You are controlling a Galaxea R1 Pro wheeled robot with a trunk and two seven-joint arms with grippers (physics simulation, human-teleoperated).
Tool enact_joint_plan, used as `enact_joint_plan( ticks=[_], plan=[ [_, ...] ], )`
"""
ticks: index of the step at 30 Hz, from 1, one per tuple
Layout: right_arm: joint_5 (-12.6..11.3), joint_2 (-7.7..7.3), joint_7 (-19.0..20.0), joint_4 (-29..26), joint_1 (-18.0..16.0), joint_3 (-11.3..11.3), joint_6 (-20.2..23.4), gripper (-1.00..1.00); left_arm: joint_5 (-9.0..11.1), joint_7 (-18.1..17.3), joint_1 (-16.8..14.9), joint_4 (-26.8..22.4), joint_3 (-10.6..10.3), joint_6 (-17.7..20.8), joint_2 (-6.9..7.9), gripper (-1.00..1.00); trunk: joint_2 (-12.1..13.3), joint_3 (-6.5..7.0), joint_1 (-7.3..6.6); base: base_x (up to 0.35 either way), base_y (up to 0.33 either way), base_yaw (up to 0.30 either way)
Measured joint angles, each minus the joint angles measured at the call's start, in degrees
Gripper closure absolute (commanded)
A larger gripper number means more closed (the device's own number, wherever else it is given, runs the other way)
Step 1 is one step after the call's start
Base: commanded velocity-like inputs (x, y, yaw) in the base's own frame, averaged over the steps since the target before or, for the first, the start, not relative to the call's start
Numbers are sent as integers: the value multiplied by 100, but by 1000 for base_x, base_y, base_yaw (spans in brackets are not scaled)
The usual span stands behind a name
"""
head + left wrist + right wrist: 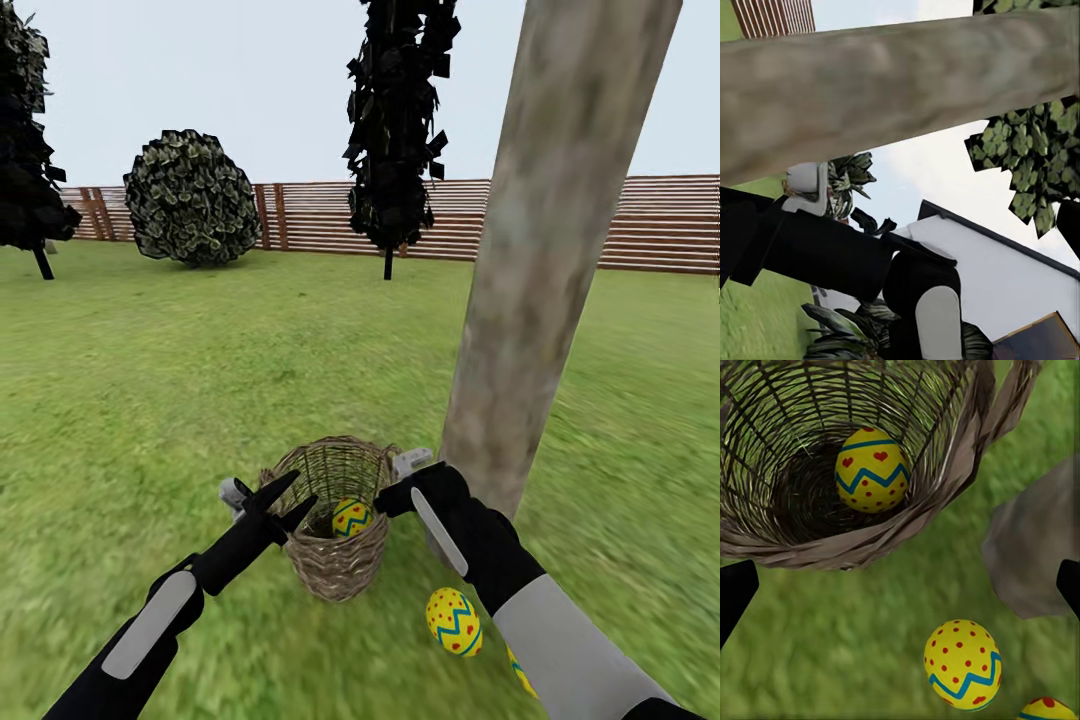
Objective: Take the three Easter eggs out of the wicker basket on the lawn in the garden, then place them on the lawn next to a single tree (choose any tree) so that all three eggs are next to the same tree and none are left in the basket.
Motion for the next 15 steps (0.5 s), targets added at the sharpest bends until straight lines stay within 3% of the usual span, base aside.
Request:
enact_joint_plan(
  ticks=[12,15],
  plan=[
    [-11,75,0,29,0,0,-4,-100,-1,-25,0,0,9,24,11,-100,16,266,-31,0,0,0],
    [-7,81,-3,56,0,0,-2,-100,0,-34,0,0,9,15,22,-100,17,267,-31,0,0,0]
  ],
)
